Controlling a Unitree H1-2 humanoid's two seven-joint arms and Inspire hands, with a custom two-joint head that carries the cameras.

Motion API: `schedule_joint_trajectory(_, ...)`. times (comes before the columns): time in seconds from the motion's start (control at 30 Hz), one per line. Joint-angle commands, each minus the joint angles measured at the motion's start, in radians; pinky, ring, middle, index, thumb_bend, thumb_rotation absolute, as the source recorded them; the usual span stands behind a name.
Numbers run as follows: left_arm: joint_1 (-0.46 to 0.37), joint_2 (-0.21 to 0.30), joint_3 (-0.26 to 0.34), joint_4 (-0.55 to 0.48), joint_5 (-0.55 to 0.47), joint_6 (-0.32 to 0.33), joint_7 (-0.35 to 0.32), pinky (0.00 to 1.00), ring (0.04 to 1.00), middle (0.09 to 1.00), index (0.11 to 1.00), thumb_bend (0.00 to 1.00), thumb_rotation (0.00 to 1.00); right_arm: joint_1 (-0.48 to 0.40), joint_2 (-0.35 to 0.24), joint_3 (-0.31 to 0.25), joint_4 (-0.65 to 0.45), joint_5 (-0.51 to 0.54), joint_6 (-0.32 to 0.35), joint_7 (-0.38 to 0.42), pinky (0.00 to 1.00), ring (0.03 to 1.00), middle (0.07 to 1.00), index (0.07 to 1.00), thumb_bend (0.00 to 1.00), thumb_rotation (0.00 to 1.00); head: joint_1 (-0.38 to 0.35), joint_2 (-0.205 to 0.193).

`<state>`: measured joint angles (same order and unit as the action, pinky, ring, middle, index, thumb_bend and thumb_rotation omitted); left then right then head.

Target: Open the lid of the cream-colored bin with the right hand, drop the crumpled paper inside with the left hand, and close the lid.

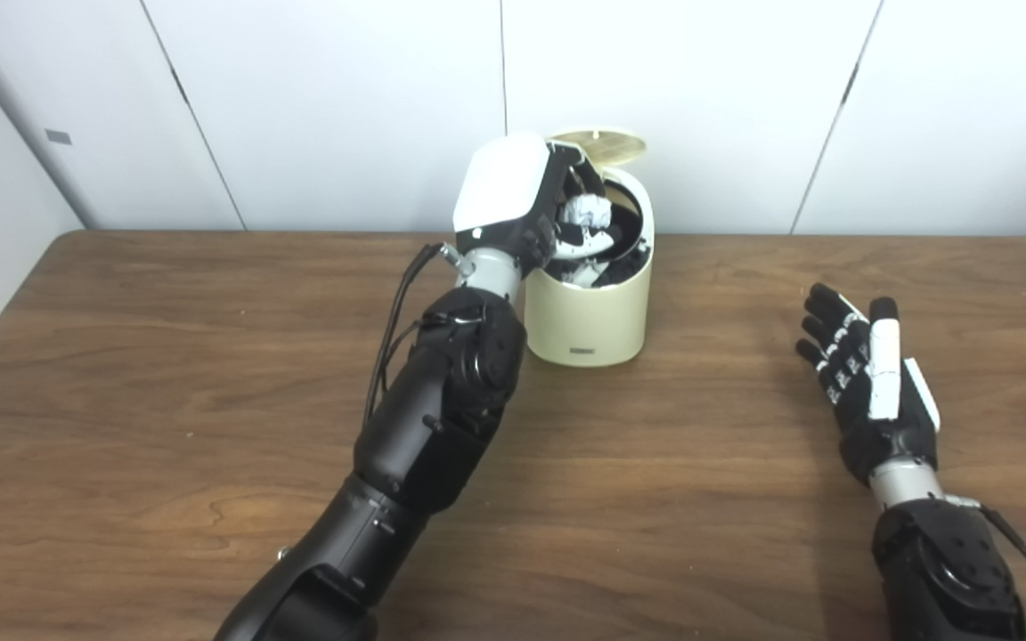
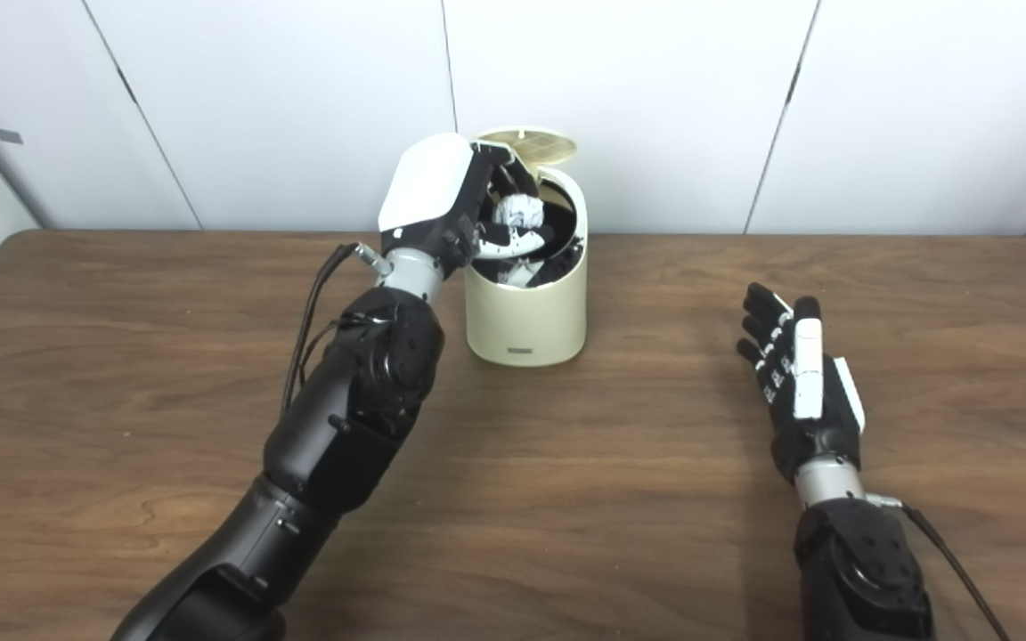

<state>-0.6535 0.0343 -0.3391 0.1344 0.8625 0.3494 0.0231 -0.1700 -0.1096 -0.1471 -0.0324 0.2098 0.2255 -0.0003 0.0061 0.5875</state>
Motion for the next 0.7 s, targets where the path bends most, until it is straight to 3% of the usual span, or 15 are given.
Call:
schedule_joint_trajectory(0.0,-0.051,0.0,-0.014,-0.013,0.017,0.008,-0.012,0.28,0.387,0.488,0.553,0.47,0.0,-0.012,0.001,0.011,-0.02,-0.001,0.0,0.015,0.89,0.926,0.887,0.831,0.65,1.0,0.0,0.001)
schedule_joint_trajectory(0.1,-0.052,0.006,-0.025,-0.02,0.027,0.022,-0.033,0.28,0.407,0.498,0.556,0.47,0.0,-0.011,0.0,0.012,-0.014,-0.005,-0.008,0.016,0.89,0.924,0.88,0.823,0.65,1.0,-0.003,-0.006)
schedule_joint_trajectory(0.23,-0.052,0.007,-0.025,-0.028,0.023,0.037,-0.056,0.38,0.388,0.493,0.551,0.5,0.0,-0.01,0.001,0.014,-0.015,-0.01,-0.01,0.013,0.89,0.916,0.866,0.803,0.65,1.0,-0.003,-0.006)
schedule_joint_trajectory(0.27,-0.052,0.008,-0.024,-0.027,0.022,0.037,-0.058,0.39,0.426,0.537,0.62,0.59,0.0,-0.009,0.001,0.015,-0.018,-0.011,-0.011,0.013,0.9,0.917,0.865,0.8,0.65,1.0,-0.003,-0.006)
schedule_joint_trajectory(0.3,-0.051,0.008,-0.023,-0.027,0.02,0.037,-0.062,0.38,0.469,0.577,0.661,0.79,0.0,-0.008,0.001,0.015,-0.02,-0.008,-0.01,0.015,0.9,0.919,0.865,0.8,0.64,1.0,-0.003,-0.006)
schedule_joint_trajectory(0.4,-0.049,0.008,-0.02,-0.029,0.014,0.037,-0.07,0.26,0.376,0.529,0.715,0.92,0.0,-0.006,-0.001,0.015,-0.021,-0.004,-0.012,0.02,0.9,0.922,0.864,0.794,0.64,1.0,-0.003,-0.006)
schedule_joint_trajectory(0.5,-0.047,0.007,-0.018,-0.029,0.012,0.033,-0.071,0.22,0.345,0.53,0.723,0.94,0.0,-0.006,-0.001,0.016,-0.023,-0.007,-0.01,0.016,0.9,0.915,0.859,0.79,0.63,1.0,-0.003,-0.006)
schedule_joint_trajectory(0.67,-0.046,0.015,-0.024,-0.032,0.006,0.015,-0.072,0.31,0.451,0.693,0.725,0.95,0.0,-0.008,0.001,0.014,-0.019,-0.007,-0.011,0.013,0.89,0.912,0.855,0.779,0.64,1.0,-0.003,-0.006)
